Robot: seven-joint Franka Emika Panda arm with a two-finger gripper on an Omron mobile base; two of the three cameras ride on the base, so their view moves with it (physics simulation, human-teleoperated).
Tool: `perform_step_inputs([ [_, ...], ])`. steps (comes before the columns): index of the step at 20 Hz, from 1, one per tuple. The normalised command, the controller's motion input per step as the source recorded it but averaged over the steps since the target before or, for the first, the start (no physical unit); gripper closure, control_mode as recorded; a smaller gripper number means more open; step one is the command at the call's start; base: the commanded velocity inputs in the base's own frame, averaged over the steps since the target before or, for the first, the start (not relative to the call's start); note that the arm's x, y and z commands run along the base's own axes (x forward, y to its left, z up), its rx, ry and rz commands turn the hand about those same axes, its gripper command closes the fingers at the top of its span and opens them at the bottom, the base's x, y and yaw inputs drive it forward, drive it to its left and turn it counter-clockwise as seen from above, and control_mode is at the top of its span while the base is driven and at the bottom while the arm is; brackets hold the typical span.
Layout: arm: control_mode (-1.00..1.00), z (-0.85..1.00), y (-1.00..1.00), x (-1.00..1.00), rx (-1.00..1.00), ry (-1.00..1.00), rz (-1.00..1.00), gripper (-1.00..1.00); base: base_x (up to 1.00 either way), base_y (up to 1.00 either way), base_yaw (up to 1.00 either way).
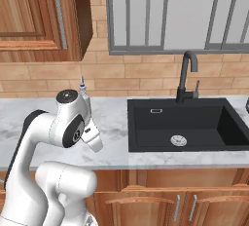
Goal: Place the lemon wedge and potato inside the fridge drawer. Close the drawer after placing the vegetables.
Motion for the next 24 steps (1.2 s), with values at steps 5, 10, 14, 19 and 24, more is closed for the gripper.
perform_step_inputs([
  [5, -1.0, 0.0, -0.31, -0.03, 0.02, -0.02, -0.08, 1.0, 0.0, 0.0, 0.0],
  [10, 1.0, -0.01, -0.33, -0.11, 0.03, 0.0, -0.12, 1.0, -0.3, -0.6, -0.21],
  [14, 1.0, 0.0, 0.0, 0.0, 0.0, 0.0, 0.0, 1.0, -0.43, -1.0, -0.32],
  [19, 1.0, 0.0, 0.0, 0.0, 0.0, 0.0, 0.0, 1.0, -0.19, -1.0, -0.3],
  [24, 1.0, 0.0, 0.0, 0.0, 0.0, 0.0, 0.0, 1.0, 0.0, -1.0, -0.24],
])
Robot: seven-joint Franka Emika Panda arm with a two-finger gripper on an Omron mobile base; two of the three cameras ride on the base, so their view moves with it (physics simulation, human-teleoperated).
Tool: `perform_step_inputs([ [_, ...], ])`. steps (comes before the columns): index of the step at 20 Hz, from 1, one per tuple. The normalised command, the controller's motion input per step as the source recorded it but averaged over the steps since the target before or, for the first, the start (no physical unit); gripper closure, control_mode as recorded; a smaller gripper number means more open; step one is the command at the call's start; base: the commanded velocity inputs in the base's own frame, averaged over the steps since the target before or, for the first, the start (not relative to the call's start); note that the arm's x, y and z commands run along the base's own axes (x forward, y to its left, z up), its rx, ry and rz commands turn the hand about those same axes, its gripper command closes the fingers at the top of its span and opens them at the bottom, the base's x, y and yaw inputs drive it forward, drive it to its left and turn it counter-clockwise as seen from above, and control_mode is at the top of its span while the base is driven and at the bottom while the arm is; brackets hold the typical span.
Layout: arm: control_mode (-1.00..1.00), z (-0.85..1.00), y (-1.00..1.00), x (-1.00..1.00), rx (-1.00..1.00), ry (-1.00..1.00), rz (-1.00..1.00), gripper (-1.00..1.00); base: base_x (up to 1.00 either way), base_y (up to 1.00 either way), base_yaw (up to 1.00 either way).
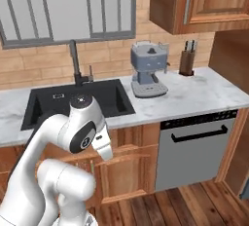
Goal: Place the lemon wedge and potato inside the fridge drawer. Close the drawer after placing the vegetables.
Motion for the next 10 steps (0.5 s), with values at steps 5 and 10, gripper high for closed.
perform_step_inputs([
  [5, 1.0, 0.0, 0.0, 0.0, 0.0, 0.0, 0.0, 1.0, 0.0, -1.0, -0.17],
  [10, 1.0, 0.0, 0.0, 0.0, 0.0, 0.0, 0.0, 1.0, -0.01, -1.0, -0.15],
])
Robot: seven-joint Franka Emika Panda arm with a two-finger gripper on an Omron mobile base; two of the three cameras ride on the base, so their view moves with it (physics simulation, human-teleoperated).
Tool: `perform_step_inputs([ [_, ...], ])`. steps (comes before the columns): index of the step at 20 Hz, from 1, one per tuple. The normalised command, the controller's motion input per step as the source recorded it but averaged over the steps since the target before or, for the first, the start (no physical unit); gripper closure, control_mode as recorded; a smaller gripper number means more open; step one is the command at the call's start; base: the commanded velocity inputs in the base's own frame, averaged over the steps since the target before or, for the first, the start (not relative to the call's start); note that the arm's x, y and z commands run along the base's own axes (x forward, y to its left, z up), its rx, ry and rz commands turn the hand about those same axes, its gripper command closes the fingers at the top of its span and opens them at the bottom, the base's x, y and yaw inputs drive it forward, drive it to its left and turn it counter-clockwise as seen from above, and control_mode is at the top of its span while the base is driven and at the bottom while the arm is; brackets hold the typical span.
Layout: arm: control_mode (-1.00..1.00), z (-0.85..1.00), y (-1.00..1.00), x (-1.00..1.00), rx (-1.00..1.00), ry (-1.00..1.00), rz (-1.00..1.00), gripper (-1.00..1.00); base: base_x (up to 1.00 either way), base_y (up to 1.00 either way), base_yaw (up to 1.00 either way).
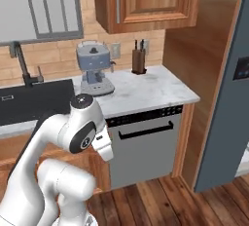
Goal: Place the lemon wedge and potato inside the fridge drawer. Close the drawer after placing the vegetables.
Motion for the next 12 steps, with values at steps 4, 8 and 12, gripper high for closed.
perform_step_inputs([
  [4, 1.0, 0.0, 0.0, 0.0, 0.0, 0.0, 0.0, 1.0, -0.01, -1.0, -0.16],
  [8, 1.0, 0.0, 0.0, 0.0, 0.0, 0.0, 0.0, 1.0, 0.0, -1.0, -0.15],
  [12, 1.0, 0.0, 0.0, 0.0, 0.0, 0.0, 0.0, 1.0, 0.04, -1.0, -0.14],
])
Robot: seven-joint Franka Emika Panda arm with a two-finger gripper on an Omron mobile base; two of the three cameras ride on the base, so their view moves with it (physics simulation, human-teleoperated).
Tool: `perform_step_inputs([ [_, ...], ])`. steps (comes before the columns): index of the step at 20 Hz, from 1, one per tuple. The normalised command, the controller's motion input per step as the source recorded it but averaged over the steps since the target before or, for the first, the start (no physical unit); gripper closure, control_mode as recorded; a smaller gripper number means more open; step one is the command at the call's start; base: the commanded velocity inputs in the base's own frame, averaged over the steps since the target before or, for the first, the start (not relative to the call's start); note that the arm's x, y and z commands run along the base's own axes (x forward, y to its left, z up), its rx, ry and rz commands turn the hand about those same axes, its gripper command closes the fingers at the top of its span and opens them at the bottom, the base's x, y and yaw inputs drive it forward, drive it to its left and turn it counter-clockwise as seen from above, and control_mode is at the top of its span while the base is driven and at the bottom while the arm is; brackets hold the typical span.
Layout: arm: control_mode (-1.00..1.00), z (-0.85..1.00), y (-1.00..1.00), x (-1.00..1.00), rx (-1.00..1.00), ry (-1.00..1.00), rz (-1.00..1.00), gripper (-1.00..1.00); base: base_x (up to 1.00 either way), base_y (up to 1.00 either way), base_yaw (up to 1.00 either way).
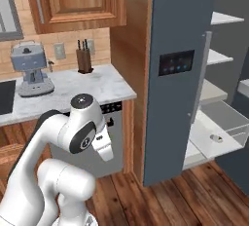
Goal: Place the lemon wedge and potato inside the fridge drawer. Close the drawer after placing the vegetables.
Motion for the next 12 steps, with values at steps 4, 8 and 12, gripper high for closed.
perform_step_inputs([
  [4, 1.0, 0.0, 0.0, 0.0, 0.0, 0.0, 0.0, 1.0, 0.23, -1.0, -0.12],
  [8, 1.0, 0.0, 0.0, 0.0, 0.0, 0.0, 0.0, 1.0, 0.53, -1.0, -0.05],
  [12, 1.0, 0.0, 0.0, 0.0, 0.0, 0.0, 0.0, 1.0, 0.56, -1.0, 0.0],
])
